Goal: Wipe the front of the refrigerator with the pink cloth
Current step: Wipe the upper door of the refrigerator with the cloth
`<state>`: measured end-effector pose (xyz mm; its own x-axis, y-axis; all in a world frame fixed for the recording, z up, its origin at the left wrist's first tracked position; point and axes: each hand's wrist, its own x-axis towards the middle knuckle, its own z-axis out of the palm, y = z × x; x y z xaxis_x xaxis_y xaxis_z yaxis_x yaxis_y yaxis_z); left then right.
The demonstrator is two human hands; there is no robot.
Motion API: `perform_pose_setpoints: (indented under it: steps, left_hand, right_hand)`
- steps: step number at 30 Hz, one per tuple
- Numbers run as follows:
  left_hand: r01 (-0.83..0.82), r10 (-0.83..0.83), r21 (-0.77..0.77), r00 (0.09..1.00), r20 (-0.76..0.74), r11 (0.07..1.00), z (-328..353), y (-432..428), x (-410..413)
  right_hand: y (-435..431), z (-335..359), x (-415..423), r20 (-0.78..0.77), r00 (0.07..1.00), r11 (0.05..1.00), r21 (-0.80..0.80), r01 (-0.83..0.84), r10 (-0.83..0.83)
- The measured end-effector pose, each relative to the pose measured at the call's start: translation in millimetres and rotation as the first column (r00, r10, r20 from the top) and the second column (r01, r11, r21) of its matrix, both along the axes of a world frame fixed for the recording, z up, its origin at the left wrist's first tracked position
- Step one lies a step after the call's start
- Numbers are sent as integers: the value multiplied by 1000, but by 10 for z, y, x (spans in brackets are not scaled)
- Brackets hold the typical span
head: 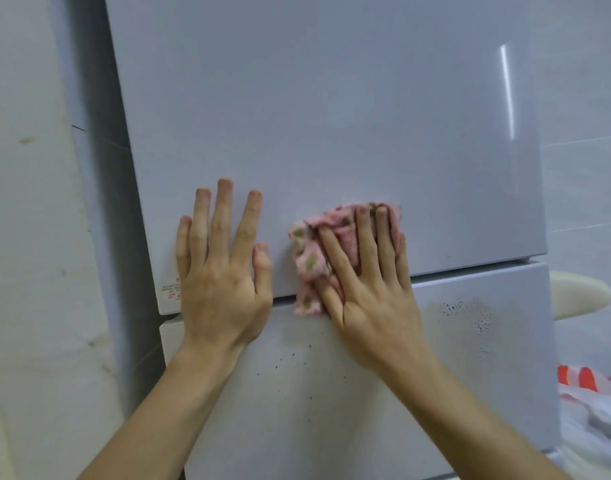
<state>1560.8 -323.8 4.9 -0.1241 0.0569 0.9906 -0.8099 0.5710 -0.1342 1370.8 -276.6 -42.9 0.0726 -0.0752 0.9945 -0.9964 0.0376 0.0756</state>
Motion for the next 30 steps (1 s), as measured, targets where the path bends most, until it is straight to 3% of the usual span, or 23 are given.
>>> perform_pose_setpoints:
  steps: [6, 10, 15, 18, 24, 27, 30]
  left_hand:
    - [-18, 18, 23, 1000, 8, 1000, 7, 6, -143]
    - [-50, 49, 30, 999, 16, 998, -37, -22, -182]
    - [-72, 71, 2, 997, 22, 997, -57, -67, -202]
    - [-89, 89, -17, 996, 20, 996, -60, -90, -209]
    - [-136, 136, -16, 990, 30, 991, -50, -128, -196]
    - [-129, 129, -21, 991, 25, 991, -59, -130, -198]
    - [-113, 113, -31, 993, 20, 993, -54, -128, -209]
  right_hand:
    - [29, 730, -728, 96, 991, 989, -104, 105, -95]
    - [25, 681, -674, 197, 980, 992, -112, 64, -41]
    - [188, -132, -669, 69, 998, 1000, -5, -5, 5]
    - [234, -96, -896, 15, 1000, 1000, 17, -6, 6]
    - [281, 767, -1519, 359, 933, 997, -73, 17, 10]
    - [244, 789, -1542, 350, 937, 994, -108, 24, 15]
    - [286, 296, -1485, 313, 950, 997, -70, 29, -6]
